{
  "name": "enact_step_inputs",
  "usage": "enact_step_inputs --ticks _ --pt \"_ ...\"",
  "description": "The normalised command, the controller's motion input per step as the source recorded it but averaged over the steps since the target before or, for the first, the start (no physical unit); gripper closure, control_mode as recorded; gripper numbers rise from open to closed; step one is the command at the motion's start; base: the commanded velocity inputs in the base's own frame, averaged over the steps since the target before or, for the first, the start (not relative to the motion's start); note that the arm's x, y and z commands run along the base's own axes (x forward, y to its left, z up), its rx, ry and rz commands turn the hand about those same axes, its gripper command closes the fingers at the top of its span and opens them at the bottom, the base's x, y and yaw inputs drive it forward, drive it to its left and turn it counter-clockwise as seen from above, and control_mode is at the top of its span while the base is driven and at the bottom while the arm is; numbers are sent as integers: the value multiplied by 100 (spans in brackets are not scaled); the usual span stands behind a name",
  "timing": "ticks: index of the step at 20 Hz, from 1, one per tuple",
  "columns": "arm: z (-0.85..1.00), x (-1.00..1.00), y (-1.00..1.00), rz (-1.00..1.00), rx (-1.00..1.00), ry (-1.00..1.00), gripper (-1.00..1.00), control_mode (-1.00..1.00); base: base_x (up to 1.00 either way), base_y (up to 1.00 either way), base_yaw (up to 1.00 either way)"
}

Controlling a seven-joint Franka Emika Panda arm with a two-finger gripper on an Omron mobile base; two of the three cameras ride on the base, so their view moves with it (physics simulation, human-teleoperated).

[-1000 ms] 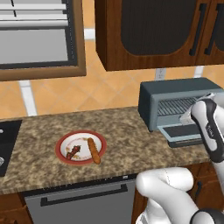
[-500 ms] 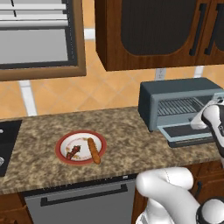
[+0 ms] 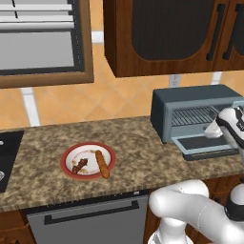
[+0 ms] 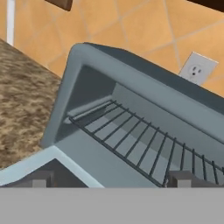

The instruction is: Pick up the kebab skewer and baguette bread, and place them inside the toaster oven. Close the toaster oven door and start by setting the timer.

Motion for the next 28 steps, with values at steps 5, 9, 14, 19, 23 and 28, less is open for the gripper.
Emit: enact_step_inputs --ticks 5,9,14,19,23,28 --pt "-28 32 -9 2 0 -7 -100 -100 0 0 0" --pt "-43 22 -3 0 0 0 -100 -100 0 0 0" --pt "-14 50 0 0 0 0 -100 -100 0 0 0" --pt "-24 39 -1 0 0 0 -100 -100 0 0 0" --pt "-25 31 0 0 0 -1 -100 -100 0 0 0" --pt "-14 22 -12 0 0 -3 -100 -100 0 0 0"
